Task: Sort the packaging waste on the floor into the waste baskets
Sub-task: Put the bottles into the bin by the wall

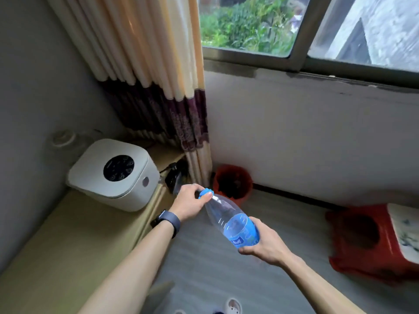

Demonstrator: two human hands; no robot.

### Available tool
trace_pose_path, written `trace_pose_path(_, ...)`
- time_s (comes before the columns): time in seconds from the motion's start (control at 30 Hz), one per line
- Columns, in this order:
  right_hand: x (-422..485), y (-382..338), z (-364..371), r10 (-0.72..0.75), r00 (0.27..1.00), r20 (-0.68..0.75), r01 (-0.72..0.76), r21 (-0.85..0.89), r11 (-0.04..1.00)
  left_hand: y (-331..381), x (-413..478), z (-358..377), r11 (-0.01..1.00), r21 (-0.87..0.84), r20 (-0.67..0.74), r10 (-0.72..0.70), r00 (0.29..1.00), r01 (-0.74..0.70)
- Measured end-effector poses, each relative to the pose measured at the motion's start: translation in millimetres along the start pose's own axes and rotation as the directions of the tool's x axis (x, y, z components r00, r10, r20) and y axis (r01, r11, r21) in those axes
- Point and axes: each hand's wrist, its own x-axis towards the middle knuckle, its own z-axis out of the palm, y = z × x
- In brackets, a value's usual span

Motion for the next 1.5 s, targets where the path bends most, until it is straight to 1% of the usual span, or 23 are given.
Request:
trace_pose_path(0.07, 16.7, 23.6, -16.6, 0.081, 0.996, -0.041, -0.081, 0.000, 0.997, 17.0, 30.2, 23.9, 0.998, 0.047, 0.062, -0.050, 0.997, 0.047)
trace_pose_path(0.2, 53.6, 49.1, -26.1, 0.208, 0.974, -0.092, -0.206, 0.033, 0.978, 30.5, 73.0, 51.1, 0.982, 0.173, 0.019, -0.074, 0.997, 0.070)
trace_pose_path(0.37, 123.2, 66.1, -34.6, 0.277, 0.957, -0.089, -0.276, 0.024, 0.961, 28.5, 150.1, 62.4, 0.948, 0.303, -0.090, -0.068, 0.994, 0.093)
trace_pose_path(0.5, 192.9, 78.3, -43.4, 0.342, 0.937, -0.063, -0.342, 0.013, 0.939, 17.0, 221.3, 76.8, 0.912, 0.402, -0.097, -0.051, 0.994, 0.086)
trace_pose_path(0.63, 261.4, 97.0, -52.1, 0.382, 0.923, -0.051, -0.382, -0.001, 0.924, 8.3, 279.3, 101.1, 0.898, 0.439, -0.087, 0.006, 0.996, 0.033)
trace_pose_path(0.77, 331.3, 131.6, -41.3, 0.406, 0.913, -0.031, -0.406, 0.020, 0.914, -7.3, 338.9, 146.8, 0.874, 0.486, -0.102, 0.053, 0.993, 0.003)
trace_pose_path(0.87, 374.2, 156.3, -28.7, 0.410, 0.912, 0.002, -0.410, 0.009, 0.912, -22.7, 367.4, 180.0, 0.867, 0.497, -0.080, 0.079, 0.994, -0.029)
trace_pose_path(0.93, 406.3, 179.9, -14.7, 0.441, 0.897, 0.031, -0.442, 0.033, 0.896, -41.4, 389.1, 208.0, 0.843, 0.537, -0.056, 0.087, 0.995, -0.044)
trace_pose_path(1.0, 428.7, 198.4, -2.4, 0.465, 0.884, 0.054, -0.467, 0.047, 0.883, -59.3, 401.6, 228.1, 0.811, 0.585, -0.047, 0.078, 0.996, -0.036)
trace_pose_path(1.1, 451.3, 220.9, 11.4, 0.487, 0.870, 0.076, -0.490, 0.041, 0.871, -74.8, 410.7, 253.1, 0.822, 0.569, -0.049, 0.050, 0.998, -0.014)
trace_pose_path(1.13, 456.4, 224.8, 12.6, 0.489, 0.868, 0.084, -0.493, 0.037, 0.869, -77.0, 412.9, 259.4, 0.829, 0.559, -0.044, 0.055, 0.998, -0.021)
trace_pose_path(1.2, 471.3, 233.7, 17.5, 0.488, 0.868, 0.093, -0.492, 0.028, 0.870, -86.9, 419.1, 274.5, 0.809, 0.584, -0.043, 0.109, 0.993, -0.064)
trace_pose_path(1.23, 478.4, 237.0, 18.5, 0.483, 0.871, 0.095, -0.487, 0.021, 0.873, -89.4, 421.8, 280.1, 0.794, 0.603, -0.043, 0.123, 0.991, -0.073)
trace_pose_path(1.3, 490.1, 240.6, 19.8, 0.475, 0.875, 0.093, -0.478, 0.015, 0.878, -93.8, 428.1, 289.5, 0.776, 0.628, -0.026, 0.096, 0.995, -0.059)
trace_pose_path(1.4, 510.9, 244.9, 22.9, 0.446, 0.891, 0.080, -0.449, 0.015, 0.894, -99.7, 445.0, 302.4, 0.745, 0.657, -0.014, 0.165, 0.986, -0.116)
trace_pose_path(1.47, 524.0, 248.7, 26.0, 0.415, 0.907, 0.072, -0.417, 0.011, 0.909, -99.8, 461.5, 310.0, 0.745, 0.653, -0.039, 0.213, 0.976, -0.136)
trace_pose_path(1.5, 532.2, 251.6, 28.3, 0.396, 0.915, 0.070, -0.398, 0.010, 0.917, -100.0, 471.9, 313.2, 0.765, 0.633, -0.051, 0.192, 0.980, -0.116)
